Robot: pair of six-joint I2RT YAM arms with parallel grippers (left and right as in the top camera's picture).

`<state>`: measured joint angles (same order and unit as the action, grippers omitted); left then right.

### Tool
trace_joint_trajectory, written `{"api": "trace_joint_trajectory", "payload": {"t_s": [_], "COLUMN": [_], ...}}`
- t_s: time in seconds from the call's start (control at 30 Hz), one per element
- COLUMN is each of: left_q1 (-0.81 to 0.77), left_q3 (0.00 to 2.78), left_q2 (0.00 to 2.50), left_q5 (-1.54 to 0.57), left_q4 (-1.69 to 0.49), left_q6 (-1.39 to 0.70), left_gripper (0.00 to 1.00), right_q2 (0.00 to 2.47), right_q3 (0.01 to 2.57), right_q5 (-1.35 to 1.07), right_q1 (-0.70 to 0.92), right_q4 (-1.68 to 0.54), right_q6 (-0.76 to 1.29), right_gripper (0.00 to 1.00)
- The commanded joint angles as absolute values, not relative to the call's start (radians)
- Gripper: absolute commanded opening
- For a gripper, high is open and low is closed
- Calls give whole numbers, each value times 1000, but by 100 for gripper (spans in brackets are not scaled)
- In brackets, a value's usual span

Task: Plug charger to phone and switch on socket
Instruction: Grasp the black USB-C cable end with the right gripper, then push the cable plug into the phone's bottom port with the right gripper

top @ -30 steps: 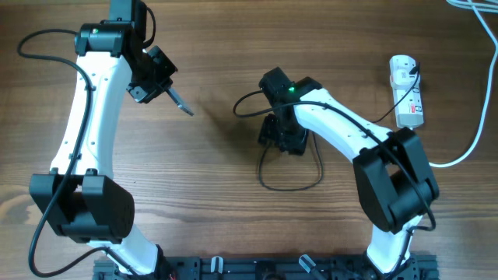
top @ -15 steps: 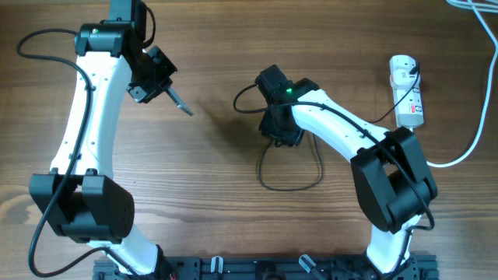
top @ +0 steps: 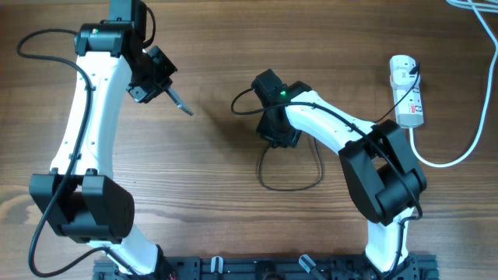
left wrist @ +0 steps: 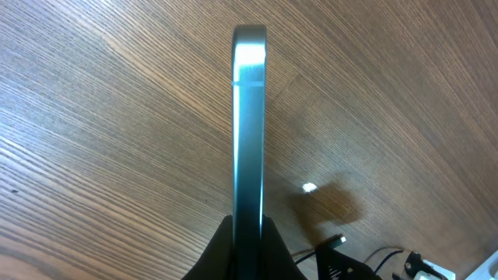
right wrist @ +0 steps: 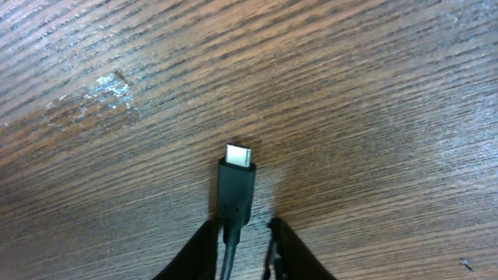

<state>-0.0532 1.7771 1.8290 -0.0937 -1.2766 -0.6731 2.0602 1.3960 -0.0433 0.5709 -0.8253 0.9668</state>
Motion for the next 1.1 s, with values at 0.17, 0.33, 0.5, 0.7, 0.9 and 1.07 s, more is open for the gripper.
{"api": "trace_joint_trajectory", "payload": {"t_s": [0.17, 0.33, 0.5, 0.7, 0.9, 1.07], "left_q1": [-47, -47, -47, -47, -59, -104], "left_q3": [1784, 1784, 1784, 1784, 1784, 1784], "left_q2": [1829, 1829, 1829, 1829, 1829, 1829], "left_q5": [-78, -78, -89, -591, -965, -928], "left_q4": [-1273, -1274, -1264, -978, -777, -801], "left_q6": [-659, -658, -657, -403, -395, -364], "left_gripper": [4, 4, 4, 4, 4, 4], "right_q2": [2079, 2079, 2069, 1770, 1573, 1556], "right_q3": [1393, 1393, 1402, 1408, 1408, 1409], "right_q5": [-37, -33, -46, -400, -582, -443], "right_q1": [578, 578, 569, 564, 619, 673], "right_q4": [-826, -823, -826, -808, -801, -760], "right_q6": [979, 976, 890, 517, 472, 558], "right_gripper": [13, 5, 4, 4, 4, 4]}}
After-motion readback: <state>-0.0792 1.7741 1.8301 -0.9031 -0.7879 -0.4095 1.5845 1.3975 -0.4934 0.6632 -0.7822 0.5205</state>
